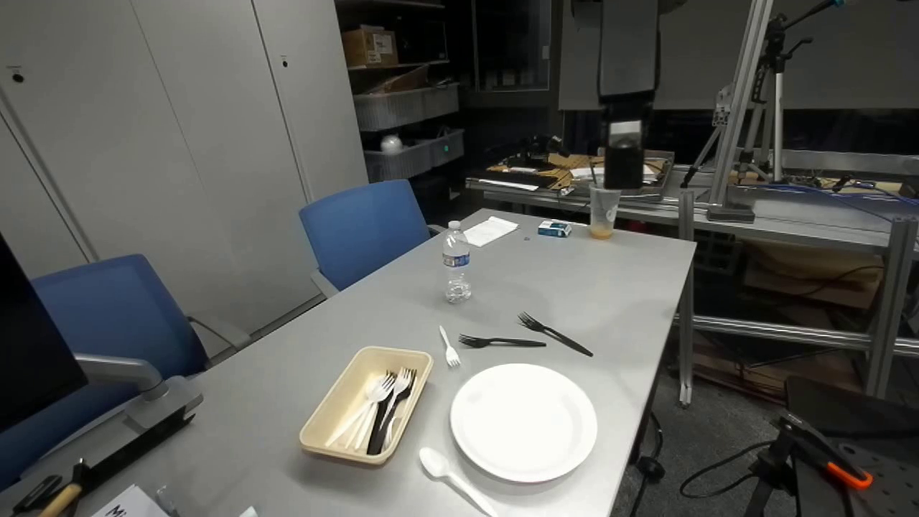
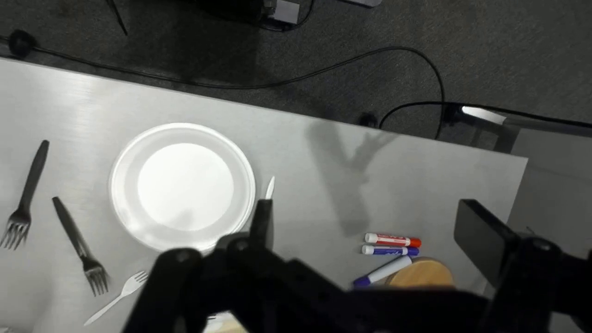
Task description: Pick both black forks on the table and put them on the tray
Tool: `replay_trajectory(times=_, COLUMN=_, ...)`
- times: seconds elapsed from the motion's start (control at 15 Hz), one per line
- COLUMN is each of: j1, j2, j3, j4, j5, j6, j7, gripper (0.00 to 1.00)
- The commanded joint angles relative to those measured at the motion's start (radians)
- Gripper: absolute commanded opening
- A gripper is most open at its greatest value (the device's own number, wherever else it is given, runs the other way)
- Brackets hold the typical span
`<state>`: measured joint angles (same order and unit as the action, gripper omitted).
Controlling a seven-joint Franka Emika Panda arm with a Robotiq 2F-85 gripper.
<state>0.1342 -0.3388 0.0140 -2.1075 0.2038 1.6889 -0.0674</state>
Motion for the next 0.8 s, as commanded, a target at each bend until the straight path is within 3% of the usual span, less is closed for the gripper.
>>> replay_trajectory(times=0.0, j1=-0.056, j2=-0.010, j3=0.013, j4=-0.010, j5=-0.065, j6=0.078, j7=0.047, gripper=1.00)
replay_trajectory(times=0.47, j1=-0.168, j2=0.019, j3=-0.002, j4=-0.033, j5=-0.311, j6=0.305, j7=0.157, gripper=1.00)
replay_trajectory(times=0.73, j1=-0.211, j2=0.064, j3=-0.011, j4=-0.041, j5=-0.388, j6=0.396, j7=0.233, gripper=1.00)
